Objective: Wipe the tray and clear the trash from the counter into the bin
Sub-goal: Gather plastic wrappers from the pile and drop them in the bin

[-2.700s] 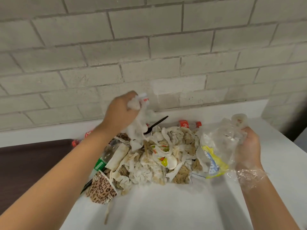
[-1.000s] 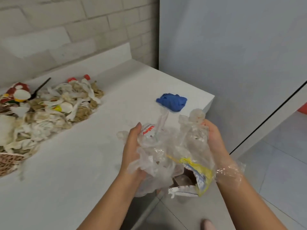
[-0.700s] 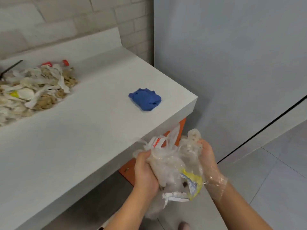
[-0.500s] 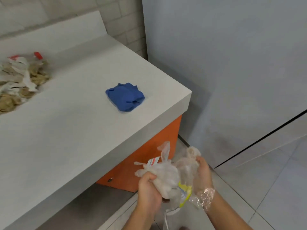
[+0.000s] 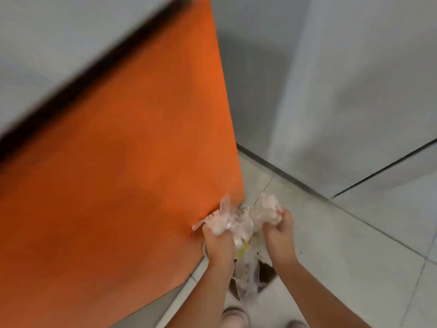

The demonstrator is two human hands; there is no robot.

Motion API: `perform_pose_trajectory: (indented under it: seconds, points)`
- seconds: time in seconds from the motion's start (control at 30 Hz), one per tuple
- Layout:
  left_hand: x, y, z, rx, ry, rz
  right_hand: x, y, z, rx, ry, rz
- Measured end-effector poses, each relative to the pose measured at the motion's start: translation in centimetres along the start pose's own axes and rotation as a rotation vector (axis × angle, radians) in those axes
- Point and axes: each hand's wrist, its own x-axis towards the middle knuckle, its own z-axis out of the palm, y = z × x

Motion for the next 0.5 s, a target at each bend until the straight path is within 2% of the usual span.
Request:
perform_pose_trajectory:
  seconds: [0.07,0.23,0.3,0.5]
  points:
    - [1.4,-1.6,1.6,0.11,0.036,0.083,1.2,2.5,0.5,-0.167,-0.043,-0.146]
    - [4.1,-7.1,2.8,0.452,0.011,0.436,1.7,8.3,0.3,-0.533,-0.172,-0.27]
    - [5.1,-9.0,2.2,0.623,-0.092,0.499,2.3,10.1,0.1,-0.682,-0.279,-0.275]
    - [8.5,-12.0,0.6,1.214,-0.579,0.41,5.2,12.9,1.4,-1.064,-0.6,-0.162]
